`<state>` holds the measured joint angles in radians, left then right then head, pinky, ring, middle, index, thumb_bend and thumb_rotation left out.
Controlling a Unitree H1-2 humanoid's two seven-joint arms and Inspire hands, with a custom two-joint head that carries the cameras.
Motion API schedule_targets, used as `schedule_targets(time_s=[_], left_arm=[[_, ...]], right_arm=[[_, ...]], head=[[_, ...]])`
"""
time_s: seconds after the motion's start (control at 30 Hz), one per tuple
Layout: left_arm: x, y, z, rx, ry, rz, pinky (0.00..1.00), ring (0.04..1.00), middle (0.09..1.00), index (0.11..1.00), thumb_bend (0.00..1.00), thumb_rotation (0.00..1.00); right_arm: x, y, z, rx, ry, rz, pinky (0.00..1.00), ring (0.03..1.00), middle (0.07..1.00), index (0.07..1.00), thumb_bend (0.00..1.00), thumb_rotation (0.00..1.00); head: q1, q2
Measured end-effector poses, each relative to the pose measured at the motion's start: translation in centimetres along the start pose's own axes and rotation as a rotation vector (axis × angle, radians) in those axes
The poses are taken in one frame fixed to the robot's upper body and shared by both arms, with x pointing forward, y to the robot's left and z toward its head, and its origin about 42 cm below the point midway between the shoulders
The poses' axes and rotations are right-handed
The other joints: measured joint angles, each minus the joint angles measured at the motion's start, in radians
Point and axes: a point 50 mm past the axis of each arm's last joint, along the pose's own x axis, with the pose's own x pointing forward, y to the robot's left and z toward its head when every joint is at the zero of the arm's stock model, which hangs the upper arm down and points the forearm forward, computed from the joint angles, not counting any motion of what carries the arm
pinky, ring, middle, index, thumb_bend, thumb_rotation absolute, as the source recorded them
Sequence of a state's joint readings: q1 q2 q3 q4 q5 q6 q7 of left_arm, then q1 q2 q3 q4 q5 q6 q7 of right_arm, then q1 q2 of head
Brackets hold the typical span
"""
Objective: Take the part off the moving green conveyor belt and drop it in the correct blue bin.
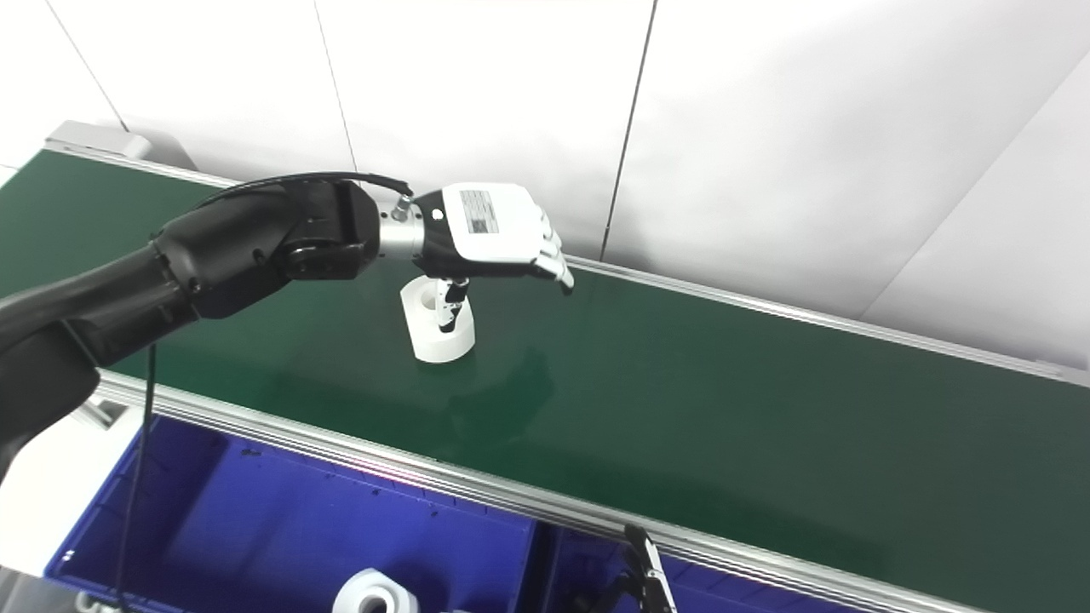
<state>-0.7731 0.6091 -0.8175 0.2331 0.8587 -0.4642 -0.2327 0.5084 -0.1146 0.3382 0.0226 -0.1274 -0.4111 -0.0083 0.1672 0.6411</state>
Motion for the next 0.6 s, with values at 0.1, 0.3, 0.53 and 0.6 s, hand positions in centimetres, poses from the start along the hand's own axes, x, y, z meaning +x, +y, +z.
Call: schedule_targets(time_s=[0.1,0.3,0.53,0.6], left_arm=[[0.6,0.0,0.3,-0.015,-0.008,-0.029,0.79,0.813,0.792,0.808,1.0,0.07],[0.8,0.0,0.4,-0.085,0.011,-0.174,0.8,0.83,0.812,0.822,1.0,0.14],[0.9,-0.6,0.5,-0.136,0.037,-0.275,0.82,0.854,0.841,0.824,1.0,0.16],[1.0,-0.5,0.5,-0.142,0.043,-0.292,0.82,0.86,0.849,0.828,1.0,0.16]], right_arm=[[-0.4,0.1,0.0,0.004,0.005,-0.003,0.9,0.95,0.992,0.962,0.82,1.0],[-0.4,0.1,0.7,0.034,-0.013,-0.022,0.9,0.933,0.984,0.957,0.82,1.0],[-0.3,0.3,0.8,0.053,-0.009,-0.018,0.9,0.931,0.982,0.954,0.81,1.0],[-0.3,0.2,1.0,0.058,-0.011,-0.02,0.9,0.929,0.984,0.957,0.81,1.0]], head=[[-0.003,0.006],[-0.008,0.011],[-0.012,0.02],[-0.012,0.02]])
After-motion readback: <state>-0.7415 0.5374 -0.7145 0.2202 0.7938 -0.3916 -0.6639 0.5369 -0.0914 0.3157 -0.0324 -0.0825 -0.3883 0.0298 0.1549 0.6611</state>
